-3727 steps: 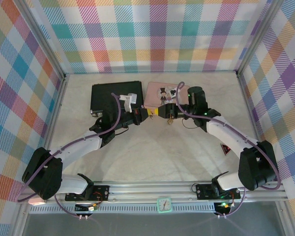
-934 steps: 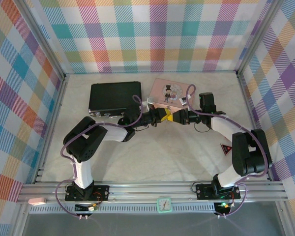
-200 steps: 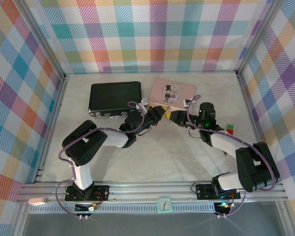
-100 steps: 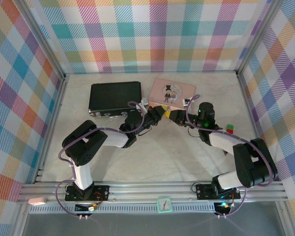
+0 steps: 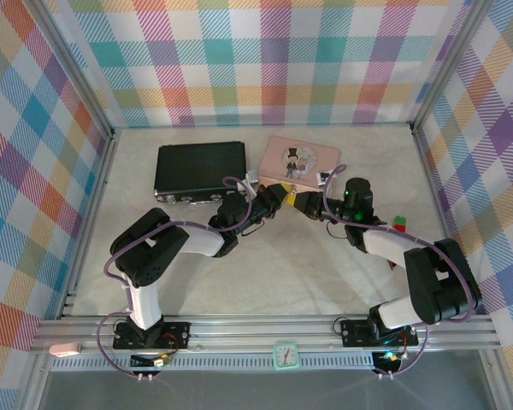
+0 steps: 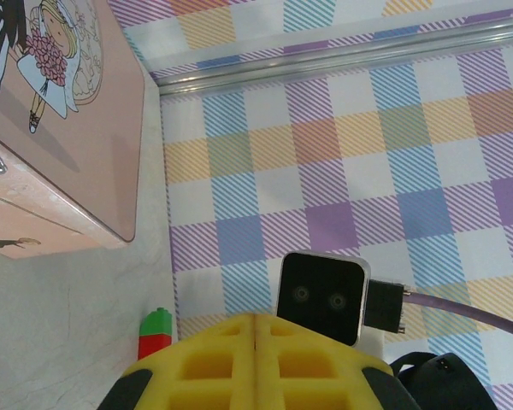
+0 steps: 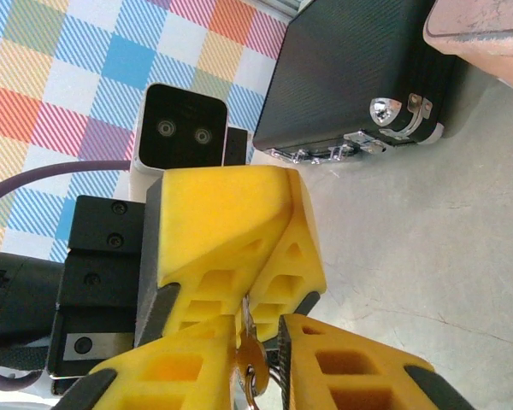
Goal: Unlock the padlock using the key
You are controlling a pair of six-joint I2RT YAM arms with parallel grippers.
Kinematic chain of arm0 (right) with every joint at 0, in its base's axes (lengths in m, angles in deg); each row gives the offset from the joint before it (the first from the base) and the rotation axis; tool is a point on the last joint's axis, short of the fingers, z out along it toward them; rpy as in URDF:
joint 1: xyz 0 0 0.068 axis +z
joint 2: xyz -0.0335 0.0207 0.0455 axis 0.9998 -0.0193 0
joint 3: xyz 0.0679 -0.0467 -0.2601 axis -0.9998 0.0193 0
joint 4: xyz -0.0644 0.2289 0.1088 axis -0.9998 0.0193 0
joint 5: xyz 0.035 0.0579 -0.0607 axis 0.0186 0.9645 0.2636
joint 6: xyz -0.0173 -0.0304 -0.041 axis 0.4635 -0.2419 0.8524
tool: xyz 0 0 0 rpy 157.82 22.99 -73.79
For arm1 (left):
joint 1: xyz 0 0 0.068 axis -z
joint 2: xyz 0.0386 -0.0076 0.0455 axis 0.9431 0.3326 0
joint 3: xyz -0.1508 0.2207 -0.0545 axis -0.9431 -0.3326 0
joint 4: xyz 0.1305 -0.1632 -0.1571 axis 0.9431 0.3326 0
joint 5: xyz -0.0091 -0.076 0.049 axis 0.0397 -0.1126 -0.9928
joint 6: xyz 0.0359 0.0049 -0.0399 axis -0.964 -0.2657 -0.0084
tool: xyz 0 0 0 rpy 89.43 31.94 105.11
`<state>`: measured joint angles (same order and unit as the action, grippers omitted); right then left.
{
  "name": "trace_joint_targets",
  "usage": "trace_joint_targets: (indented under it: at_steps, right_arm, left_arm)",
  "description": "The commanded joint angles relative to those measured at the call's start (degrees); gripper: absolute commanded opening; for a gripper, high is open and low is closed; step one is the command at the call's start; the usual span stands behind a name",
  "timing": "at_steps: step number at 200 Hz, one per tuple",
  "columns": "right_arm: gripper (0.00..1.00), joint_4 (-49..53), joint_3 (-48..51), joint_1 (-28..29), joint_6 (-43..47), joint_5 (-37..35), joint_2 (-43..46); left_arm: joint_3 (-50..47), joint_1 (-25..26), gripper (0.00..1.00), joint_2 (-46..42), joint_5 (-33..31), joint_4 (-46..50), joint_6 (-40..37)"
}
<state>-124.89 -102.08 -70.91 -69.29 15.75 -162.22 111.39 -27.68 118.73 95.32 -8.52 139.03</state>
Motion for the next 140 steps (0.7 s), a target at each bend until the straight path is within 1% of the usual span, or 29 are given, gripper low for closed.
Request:
trace_joint_targets:
  at_steps: [1, 13, 25, 40, 72, 76, 86, 91, 98, 104, 114, 140]
  right_arm:
    - [0.21, -1.38, -1.46, 0.29, 0.34, 1.91, -1.05]
    - [0.17, -1.60, -1.33, 0.23, 0.33, 1.51, -0.98]
    - [0.08, -1.68, -1.31, 0.28, 0.58, 1.38, -0.96]
    - [0.00, -1.77, -1.50, 0.30, 0.68, 1.42, -0.91]
    - [0.00, 1.74, -2.21, -0.17, 3.71, 0.29, 0.63]
    - [0.00, 3.89, -2.39, -0.29, 4.58, 0.10, 0.98]
    - [0.00, 7.87, -3.11, -0.81, 7.01, -0.45, 2.03]
    - [0.00, 9.86, -3.46, -1.07, 8.48, -0.71, 2.56]
    - [0.00, 12.76, -3.90, -1.55, 10.51, -1.13, 3.33]
    - [0.00, 15.61, -4.15, -2.00, 12.24, -1.48, 3.99]
    - [0.00, 19.96, -4.50, -2.95, 14.88, -2.44, 5.07]
    - [0.00, 29.82, -4.89, -5.99, 19.63, -5.66, 7.42]
  left_arm:
    - [1.42, 0.31, 0.00, 0.22, -0.79, -2.39, 0.05]
    - [1.33, 0.28, 0.00, 0.13, -1.05, -2.52, 0.05]
    - [1.38, 0.33, 0.00, 0.08, -1.11, -2.52, 0.05]
    - [1.36, 0.32, 0.00, 0.21, -1.04, -2.48, -0.03]
    - [0.85, 0.19, 0.00, -0.19, -1.02, -2.27, -0.12]
    - [0.76, 0.11, 0.06, -0.30, -1.02, -2.05, -0.29]
    - [0.22, -0.47, 0.28, -0.71, -0.76, -1.24, -1.10]
    - [-0.08, -0.91, 0.38, -1.11, -0.68, -0.38, -1.93]
    - [-0.49, -1.46, 0.47, -1.73, -0.61, 1.28, -3.48]
    - [-0.78, -2.09, 0.53, -2.30, -0.49, 3.57, -5.20]
    - [-0.40, -2.99, 0.56, -2.69, 0.34, 9.06, -7.88]
    - [2.44, -4.05, 0.54, -1.36, 2.05, 21.09, -14.49]
